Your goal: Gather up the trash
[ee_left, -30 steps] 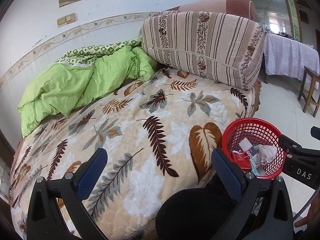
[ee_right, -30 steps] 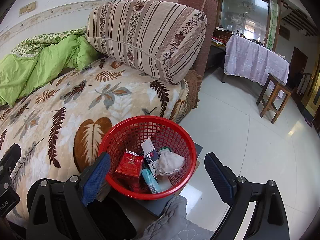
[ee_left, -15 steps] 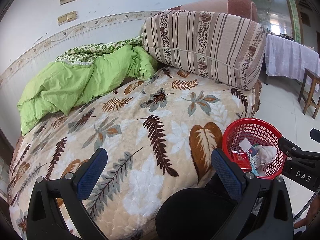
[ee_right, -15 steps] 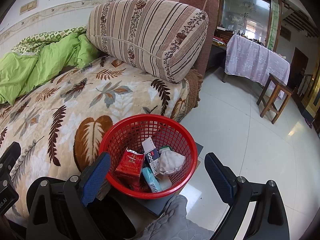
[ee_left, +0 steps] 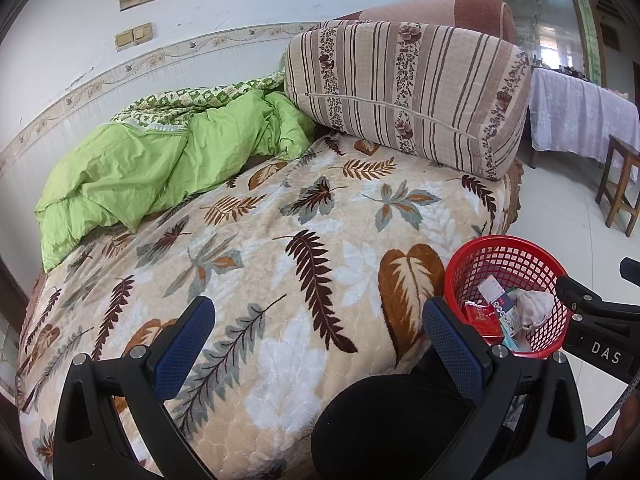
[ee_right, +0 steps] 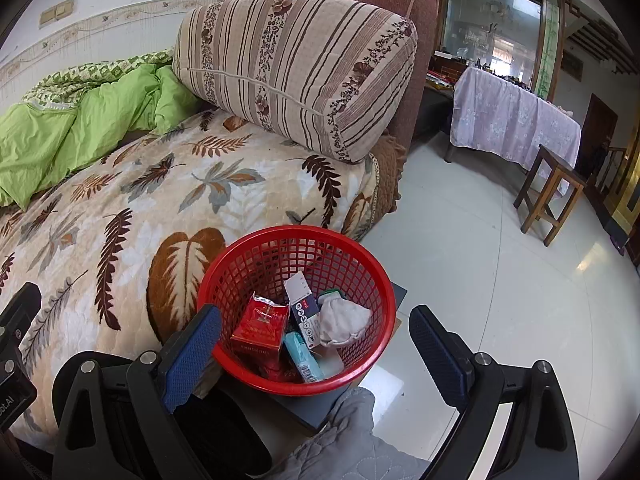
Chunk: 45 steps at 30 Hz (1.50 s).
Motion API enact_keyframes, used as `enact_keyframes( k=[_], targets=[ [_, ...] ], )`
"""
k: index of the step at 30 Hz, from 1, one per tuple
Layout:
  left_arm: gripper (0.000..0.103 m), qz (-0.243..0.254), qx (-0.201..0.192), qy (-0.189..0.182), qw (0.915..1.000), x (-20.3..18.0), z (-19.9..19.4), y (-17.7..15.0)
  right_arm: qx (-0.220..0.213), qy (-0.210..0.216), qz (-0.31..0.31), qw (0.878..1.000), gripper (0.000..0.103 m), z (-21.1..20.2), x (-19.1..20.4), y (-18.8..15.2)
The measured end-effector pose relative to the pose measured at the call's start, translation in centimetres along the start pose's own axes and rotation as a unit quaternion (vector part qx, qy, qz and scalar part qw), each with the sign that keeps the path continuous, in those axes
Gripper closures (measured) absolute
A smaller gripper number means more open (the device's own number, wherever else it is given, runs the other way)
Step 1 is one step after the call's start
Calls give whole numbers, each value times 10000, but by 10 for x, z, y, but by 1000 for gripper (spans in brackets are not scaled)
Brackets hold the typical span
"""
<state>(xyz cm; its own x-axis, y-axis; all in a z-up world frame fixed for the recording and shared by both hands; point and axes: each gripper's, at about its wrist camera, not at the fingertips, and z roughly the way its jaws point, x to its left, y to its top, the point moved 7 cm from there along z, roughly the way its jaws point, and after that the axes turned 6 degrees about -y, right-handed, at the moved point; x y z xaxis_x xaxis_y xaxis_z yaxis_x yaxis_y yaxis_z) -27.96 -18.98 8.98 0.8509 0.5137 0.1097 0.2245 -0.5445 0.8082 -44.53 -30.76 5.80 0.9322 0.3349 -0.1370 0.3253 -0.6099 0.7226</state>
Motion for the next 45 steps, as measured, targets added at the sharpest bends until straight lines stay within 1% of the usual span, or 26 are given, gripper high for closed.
enact_keyframes(
  k=[45],
  targets=[
    [0, -52, 1, -26, 10000, -1, -1, -2, 13, 26, -14, 10000, 7, 2, 0, 1]
  ],
)
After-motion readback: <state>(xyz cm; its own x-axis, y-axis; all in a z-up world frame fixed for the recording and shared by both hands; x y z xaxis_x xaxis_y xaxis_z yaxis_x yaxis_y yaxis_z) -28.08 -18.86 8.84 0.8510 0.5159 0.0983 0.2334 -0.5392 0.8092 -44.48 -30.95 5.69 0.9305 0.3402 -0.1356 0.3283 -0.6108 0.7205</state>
